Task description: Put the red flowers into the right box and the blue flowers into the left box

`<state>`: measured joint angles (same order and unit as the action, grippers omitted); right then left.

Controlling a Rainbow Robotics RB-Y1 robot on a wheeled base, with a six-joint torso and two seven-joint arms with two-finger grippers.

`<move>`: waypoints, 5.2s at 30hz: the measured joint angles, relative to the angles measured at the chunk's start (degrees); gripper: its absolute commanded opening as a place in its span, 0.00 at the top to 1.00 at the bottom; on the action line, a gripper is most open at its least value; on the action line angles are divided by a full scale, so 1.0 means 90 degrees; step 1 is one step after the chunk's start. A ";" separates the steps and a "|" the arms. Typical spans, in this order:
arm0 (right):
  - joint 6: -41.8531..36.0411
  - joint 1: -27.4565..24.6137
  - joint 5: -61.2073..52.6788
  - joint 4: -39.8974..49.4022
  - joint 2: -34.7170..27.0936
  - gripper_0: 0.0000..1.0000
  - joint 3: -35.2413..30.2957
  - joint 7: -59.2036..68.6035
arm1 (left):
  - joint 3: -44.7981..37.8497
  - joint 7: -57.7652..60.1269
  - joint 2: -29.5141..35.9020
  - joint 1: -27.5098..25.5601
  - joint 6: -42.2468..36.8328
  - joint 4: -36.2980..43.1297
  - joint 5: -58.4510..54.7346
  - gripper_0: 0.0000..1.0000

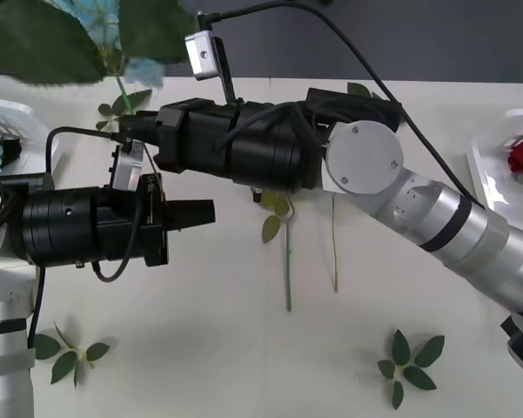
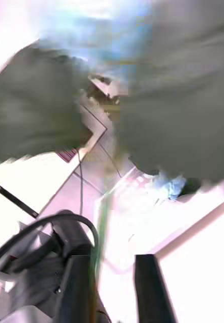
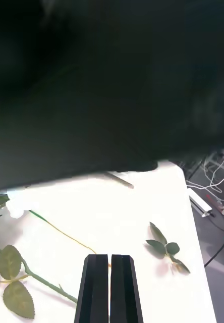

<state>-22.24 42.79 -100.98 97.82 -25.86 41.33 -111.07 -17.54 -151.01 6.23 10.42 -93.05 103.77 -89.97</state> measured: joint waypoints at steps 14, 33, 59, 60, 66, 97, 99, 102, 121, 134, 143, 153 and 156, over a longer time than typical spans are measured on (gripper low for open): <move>0.0554 0.0000 -0.0252 0.0004 -0.0217 0.01 0.0004 0.0000 | -0.0005 0.0000 0.0014 -0.0005 0.0161 0.0000 -0.0218 1.00; -0.4412 -0.0704 -0.1484 0.0036 -0.2158 0.01 -0.2277 0.0004 | -0.0585 0.0000 0.1096 -0.0879 0.0449 0.0000 -0.1624 1.00; -0.8262 -0.0699 0.2440 0.0236 -0.1802 0.01 -0.3256 0.4256 | -0.2395 0.0000 0.3095 -0.2368 0.1940 0.0001 -0.0617 1.00; -0.8185 -0.0699 0.2611 0.0265 -0.1727 0.01 -0.3134 0.4362 | -0.2473 0.0001 0.3121 -0.2368 0.1940 0.0001 -0.0427 1.00; -0.7224 -0.0697 0.3628 0.0386 -0.1508 0.01 -0.1964 0.5311 | -0.2796 0.0088 0.3218 -0.2367 0.1939 -0.0001 0.0577 1.00; -0.5890 -0.0696 0.6496 -0.0534 -0.1020 0.01 -0.0489 0.8027 | -0.1967 0.0731 0.4129 -0.1620 0.3783 -0.2793 0.1971 0.93; -0.5835 -0.0690 0.6561 -0.0718 -0.0941 0.01 -0.0491 0.8027 | -0.1962 0.0731 0.4129 -0.1603 0.3783 -0.2793 0.1984 0.62; -0.5740 -0.0633 0.6622 -0.1027 -0.0831 0.01 -0.0489 0.8027 | -0.1962 0.0731 0.4129 -0.1589 0.3783 -0.2793 0.1966 0.03; -0.4914 -0.0397 0.6985 -0.1902 -0.0740 0.60 0.0000 0.8026 | -0.1961 0.0731 0.4129 -0.1580 0.3514 -0.2793 0.0466 0.00; -0.4911 -0.0397 0.6984 -0.1903 -0.0740 1.00 0.0000 0.8025 | -0.1755 0.0730 0.4129 -0.1580 0.2959 -0.2791 -0.1420 0.00; -0.4438 -0.0389 0.6856 -0.1881 -0.0742 1.00 -0.0047 0.8024 | -0.1731 0.0729 0.4129 -0.1580 0.2795 -0.2635 -0.1998 0.00; -0.5410 -0.0388 0.5152 -0.0589 -0.1189 1.00 -0.1623 0.7717 | -0.1318 0.0728 0.4129 -0.1580 0.2597 -0.2357 -0.2837 0.00; -0.5856 -0.0387 0.4665 -0.0353 -0.1359 1.00 -0.2164 0.6775 | -0.1288 0.0708 0.4129 -0.1580 0.2351 -0.2186 -0.2893 0.00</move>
<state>-74.94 39.30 -58.99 94.65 -38.10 21.86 -50.09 -29.13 -144.64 43.39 -3.80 -71.89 84.10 -116.01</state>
